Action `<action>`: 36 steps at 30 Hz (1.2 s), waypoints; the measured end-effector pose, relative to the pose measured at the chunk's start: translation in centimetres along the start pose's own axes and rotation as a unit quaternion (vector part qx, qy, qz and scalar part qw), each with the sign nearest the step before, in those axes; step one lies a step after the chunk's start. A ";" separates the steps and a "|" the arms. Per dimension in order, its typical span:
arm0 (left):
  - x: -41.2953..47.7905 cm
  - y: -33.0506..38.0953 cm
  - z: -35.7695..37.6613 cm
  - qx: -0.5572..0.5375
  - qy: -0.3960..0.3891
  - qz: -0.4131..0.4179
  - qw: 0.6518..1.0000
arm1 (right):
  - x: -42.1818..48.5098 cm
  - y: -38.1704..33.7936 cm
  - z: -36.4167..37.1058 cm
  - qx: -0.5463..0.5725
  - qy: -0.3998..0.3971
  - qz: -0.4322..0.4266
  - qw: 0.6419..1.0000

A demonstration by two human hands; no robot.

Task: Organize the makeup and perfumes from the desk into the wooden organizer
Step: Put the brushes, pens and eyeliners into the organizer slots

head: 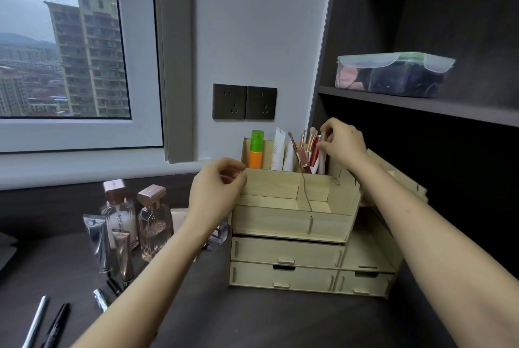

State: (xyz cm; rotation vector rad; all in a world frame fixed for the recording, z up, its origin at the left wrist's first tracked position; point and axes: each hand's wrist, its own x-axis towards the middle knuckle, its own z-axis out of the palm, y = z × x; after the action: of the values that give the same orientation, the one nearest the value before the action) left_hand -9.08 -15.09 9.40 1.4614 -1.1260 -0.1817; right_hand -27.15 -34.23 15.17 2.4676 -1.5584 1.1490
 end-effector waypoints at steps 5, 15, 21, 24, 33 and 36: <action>0.2 0.1 0.0 0.003 -0.001 -0.003 1.000 | 0.2 0.5 0.0 -0.066 -0.029 -0.004 0.997; 0.3 -0.4 0.4 -0.001 0.002 -0.025 1.000 | 0.0 -1.9 1.2 -0.182 -0.023 -0.136 0.974; 0.6 -0.7 0.5 -0.006 0.006 -0.031 0.999 | 1.0 -0.1 0.2 -0.174 -0.006 -0.072 0.982; 0.6 -0.7 0.5 -0.005 0.002 -0.032 0.999 | 1.3 0.5 0.4 -0.091 -0.026 -0.047 0.994; 0.0 -0.7 -2.0 0.017 0.015 -0.023 0.999 | 0.3 -0.8 -1.4 -0.103 0.018 -0.091 0.990; -0.8 -0.5 -4.0 0.025 0.021 -0.018 0.999 | -1.4 -3.4 -2.7 -0.099 0.044 -0.125 0.986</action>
State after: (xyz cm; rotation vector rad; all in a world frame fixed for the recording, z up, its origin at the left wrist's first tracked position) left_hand -6.51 -11.86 9.68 1.5241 -1.0765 -0.1484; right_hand -26.39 -30.43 17.49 2.3641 -1.2298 0.9956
